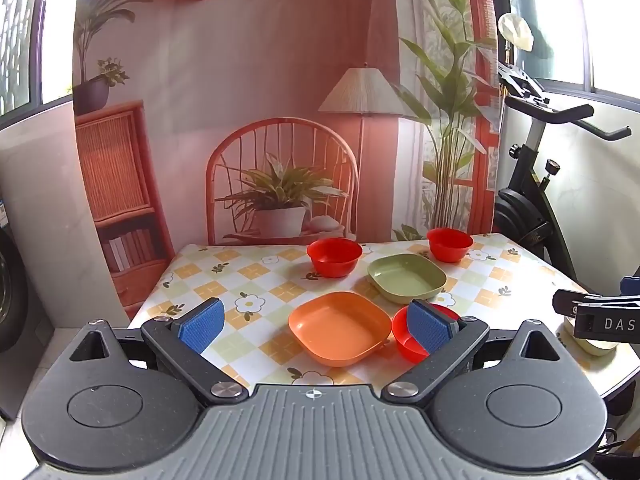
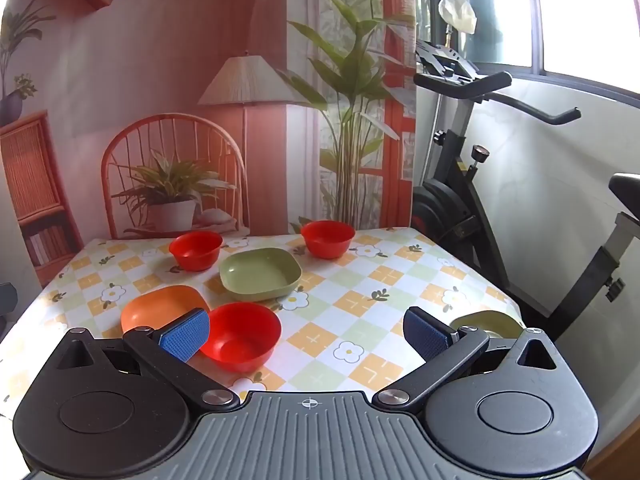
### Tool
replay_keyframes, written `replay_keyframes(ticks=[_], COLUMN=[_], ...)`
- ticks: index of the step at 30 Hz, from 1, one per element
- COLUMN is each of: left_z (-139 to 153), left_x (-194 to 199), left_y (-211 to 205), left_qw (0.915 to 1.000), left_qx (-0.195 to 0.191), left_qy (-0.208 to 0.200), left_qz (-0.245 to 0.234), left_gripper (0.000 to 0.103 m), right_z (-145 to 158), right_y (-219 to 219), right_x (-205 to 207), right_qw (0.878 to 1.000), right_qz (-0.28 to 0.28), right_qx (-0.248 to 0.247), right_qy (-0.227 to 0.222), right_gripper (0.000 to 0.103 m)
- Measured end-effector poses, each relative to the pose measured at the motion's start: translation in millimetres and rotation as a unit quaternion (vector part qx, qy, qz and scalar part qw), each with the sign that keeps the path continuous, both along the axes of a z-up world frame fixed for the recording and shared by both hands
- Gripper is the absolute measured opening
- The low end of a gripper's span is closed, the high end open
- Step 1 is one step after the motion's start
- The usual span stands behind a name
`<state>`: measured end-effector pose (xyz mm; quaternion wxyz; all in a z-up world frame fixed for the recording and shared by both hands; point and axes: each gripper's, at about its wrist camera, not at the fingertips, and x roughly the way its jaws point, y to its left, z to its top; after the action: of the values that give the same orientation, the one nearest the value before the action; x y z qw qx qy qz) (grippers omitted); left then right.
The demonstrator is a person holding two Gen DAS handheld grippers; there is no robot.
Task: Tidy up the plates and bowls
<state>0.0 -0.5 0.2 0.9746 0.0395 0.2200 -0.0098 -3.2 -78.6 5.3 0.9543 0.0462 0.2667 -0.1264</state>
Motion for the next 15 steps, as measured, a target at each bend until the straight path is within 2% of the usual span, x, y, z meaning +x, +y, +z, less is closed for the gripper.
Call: replay_keyframes(ticks=[15], left_z=[-1.6], left_x=[-0.4], left_y=[1.5], left_qw=[1.0], left_qx=[0.0], left_qy=[0.001], left_qz=[0.0], left_gripper=[0.099], right_z=[-1.5], right_y=[-0.4], right_x=[0.7], right_qw=[1.0], right_qz=[0.0], right_qx=[0.0], right_qy=[0.001], right_gripper=[0.103])
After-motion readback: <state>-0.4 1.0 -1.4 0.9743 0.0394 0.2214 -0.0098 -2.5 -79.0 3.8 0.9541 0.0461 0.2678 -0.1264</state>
